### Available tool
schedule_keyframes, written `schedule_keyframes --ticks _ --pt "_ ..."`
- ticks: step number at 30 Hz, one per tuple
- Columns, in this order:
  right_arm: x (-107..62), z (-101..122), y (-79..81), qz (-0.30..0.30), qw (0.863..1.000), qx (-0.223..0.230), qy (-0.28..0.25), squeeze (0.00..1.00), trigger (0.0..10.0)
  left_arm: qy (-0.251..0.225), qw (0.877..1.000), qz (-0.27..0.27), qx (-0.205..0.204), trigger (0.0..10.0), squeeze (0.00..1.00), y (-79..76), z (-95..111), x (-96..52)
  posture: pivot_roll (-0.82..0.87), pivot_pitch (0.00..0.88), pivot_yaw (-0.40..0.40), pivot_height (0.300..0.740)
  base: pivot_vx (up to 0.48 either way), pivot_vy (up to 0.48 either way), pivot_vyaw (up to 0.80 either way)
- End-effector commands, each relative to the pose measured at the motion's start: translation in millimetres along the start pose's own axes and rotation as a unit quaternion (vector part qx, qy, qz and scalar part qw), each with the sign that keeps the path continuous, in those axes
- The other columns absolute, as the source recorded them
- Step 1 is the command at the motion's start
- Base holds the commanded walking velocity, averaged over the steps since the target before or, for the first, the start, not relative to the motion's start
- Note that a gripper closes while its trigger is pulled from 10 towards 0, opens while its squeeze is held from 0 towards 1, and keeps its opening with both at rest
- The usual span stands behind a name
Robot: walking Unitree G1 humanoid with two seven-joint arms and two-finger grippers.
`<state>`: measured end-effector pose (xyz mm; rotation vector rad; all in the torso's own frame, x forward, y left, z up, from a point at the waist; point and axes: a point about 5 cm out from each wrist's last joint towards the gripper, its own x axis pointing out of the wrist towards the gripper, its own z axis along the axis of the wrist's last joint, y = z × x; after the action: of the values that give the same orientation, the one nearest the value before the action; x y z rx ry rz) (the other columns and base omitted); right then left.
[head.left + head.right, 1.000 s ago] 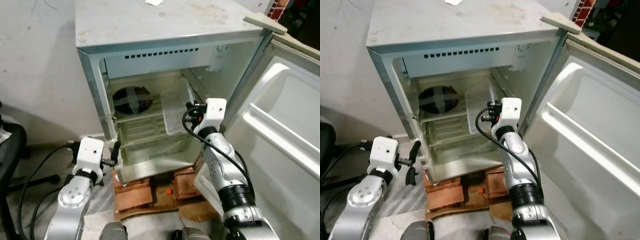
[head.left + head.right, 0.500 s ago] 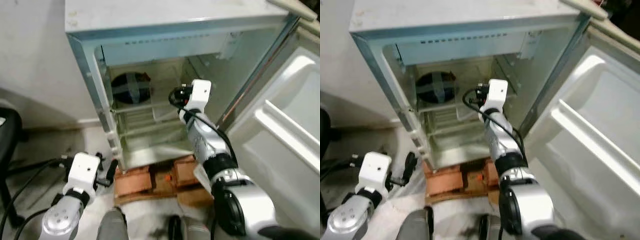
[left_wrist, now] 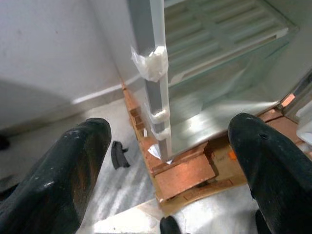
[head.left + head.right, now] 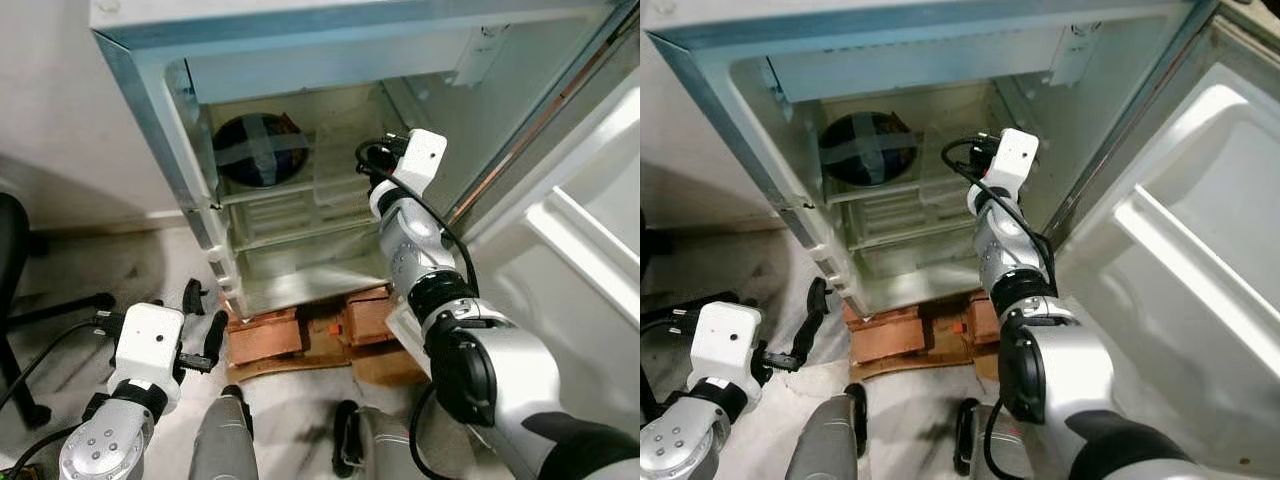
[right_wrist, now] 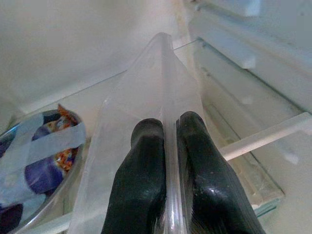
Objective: Restocking fridge
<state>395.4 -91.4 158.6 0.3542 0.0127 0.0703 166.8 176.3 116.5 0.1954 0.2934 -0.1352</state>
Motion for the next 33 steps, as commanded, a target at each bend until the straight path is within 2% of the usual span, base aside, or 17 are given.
schedule_keyframes --ticks 1,12,18,22,30,31,33 --pt "-1.2 -7 -7.9 -0.03 0.999 0.015 0.022 0.0 10.0 0.007 1.0 0.004 -0.007 10.0 0.0 -0.9 1 -7.5 0.34 0.348 -0.08 0.74 0.0 0.0 0.0" --pt "7.4 11 -1.8 -0.052 0.997 0.058 0.006 0.0 10.0 0.014 1.0 0.009 -0.014 10.0 0.0 -3.3 3 -15.7 0.34 0.39 -0.085 0.74 0.0 0.0 0.0" --pt "11.4 18 6.1 -0.056 0.99 0.128 0.013 0.0 10.0 0.019 0.999 0.017 -0.019 10.0 0.0 -4.0 4 -22.1 0.35 0.408 -0.098 0.74 0.0 0.0 0.0" --pt "12.9 18 17.9 -0.041 0.982 0.182 0.021 0.0 10.0 0.019 0.999 0.021 -0.023 10.0 0.0 -5.6 5 -25.2 0.36 0.417 -0.108 0.74 0.0 0.0 0.0" --pt "14.9 22 34.3 -0.012 0.971 0.236 0.024 0.0 10.0 0.022 0.999 0.03 -0.028 10.0 0.0 -5.8 6 -30.8 0.37 0.426 -0.12 0.74 0.0 0.0 0.0" --pt "15.0 22 35.3 -0.01 0.971 0.238 0.025 0.67 10.0 0.022 0.999 0.031 -0.028 10.0 0.0 -5.5 6 -30.9 0.37 0.427 -0.123 0.74 0.0 0.0 0.0" --pt "15.2 23 36.8 -0.006 0.97 0.241 0.026 1.0 10.0 0.023 0.999 0.032 -0.028 10.0 0.0 -5.2 6 -30.9 0.37 0.429 -0.126 0.74 0.0 0.0 0.0"
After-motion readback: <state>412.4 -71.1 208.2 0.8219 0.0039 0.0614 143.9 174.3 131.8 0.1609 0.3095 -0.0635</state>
